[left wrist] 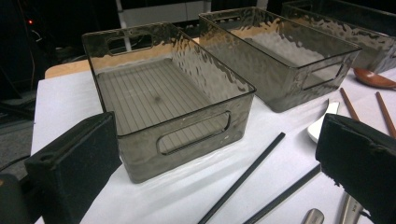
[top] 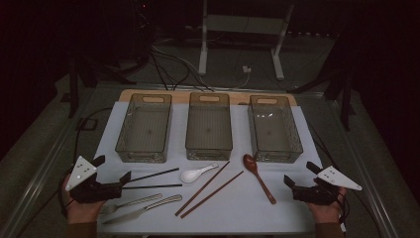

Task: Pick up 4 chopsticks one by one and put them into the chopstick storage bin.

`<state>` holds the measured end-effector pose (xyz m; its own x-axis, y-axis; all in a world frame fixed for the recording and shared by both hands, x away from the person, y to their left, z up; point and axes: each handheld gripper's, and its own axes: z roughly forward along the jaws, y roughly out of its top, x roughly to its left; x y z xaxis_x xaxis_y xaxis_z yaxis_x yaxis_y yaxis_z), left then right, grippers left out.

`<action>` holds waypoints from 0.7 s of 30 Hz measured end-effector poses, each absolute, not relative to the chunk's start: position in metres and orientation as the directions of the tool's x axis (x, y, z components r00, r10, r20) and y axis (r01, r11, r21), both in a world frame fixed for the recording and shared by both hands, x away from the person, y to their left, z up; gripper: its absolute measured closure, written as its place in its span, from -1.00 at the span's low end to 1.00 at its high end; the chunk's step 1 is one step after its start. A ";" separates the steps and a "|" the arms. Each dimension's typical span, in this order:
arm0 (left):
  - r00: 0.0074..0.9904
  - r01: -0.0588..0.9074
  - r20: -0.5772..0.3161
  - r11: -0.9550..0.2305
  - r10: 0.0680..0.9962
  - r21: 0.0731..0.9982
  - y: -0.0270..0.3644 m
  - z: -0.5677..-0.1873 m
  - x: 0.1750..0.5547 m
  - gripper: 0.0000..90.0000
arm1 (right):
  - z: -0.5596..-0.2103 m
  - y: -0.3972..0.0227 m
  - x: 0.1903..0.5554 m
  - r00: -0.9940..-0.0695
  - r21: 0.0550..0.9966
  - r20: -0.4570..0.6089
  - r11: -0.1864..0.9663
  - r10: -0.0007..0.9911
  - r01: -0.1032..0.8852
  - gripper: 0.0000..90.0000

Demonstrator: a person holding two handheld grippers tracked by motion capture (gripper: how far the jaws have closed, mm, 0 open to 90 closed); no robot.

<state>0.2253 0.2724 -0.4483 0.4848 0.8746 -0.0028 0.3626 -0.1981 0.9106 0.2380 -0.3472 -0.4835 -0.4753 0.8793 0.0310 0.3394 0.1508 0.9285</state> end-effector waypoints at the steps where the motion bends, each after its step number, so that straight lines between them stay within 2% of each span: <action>1: 0.490 0.367 -0.002 -0.204 0.872 0.908 0.272 -0.447 0.226 -0.98 | -0.483 -0.347 0.238 -0.473 0.929 0.031 0.150 0.880 0.340 -1.00; 21: 0.558 0.406 0.053 -0.329 0.828 0.852 0.263 -0.433 0.251 -0.98 | -0.484 -0.350 0.239 -0.463 0.930 0.034 0.141 0.886 0.339 -1.00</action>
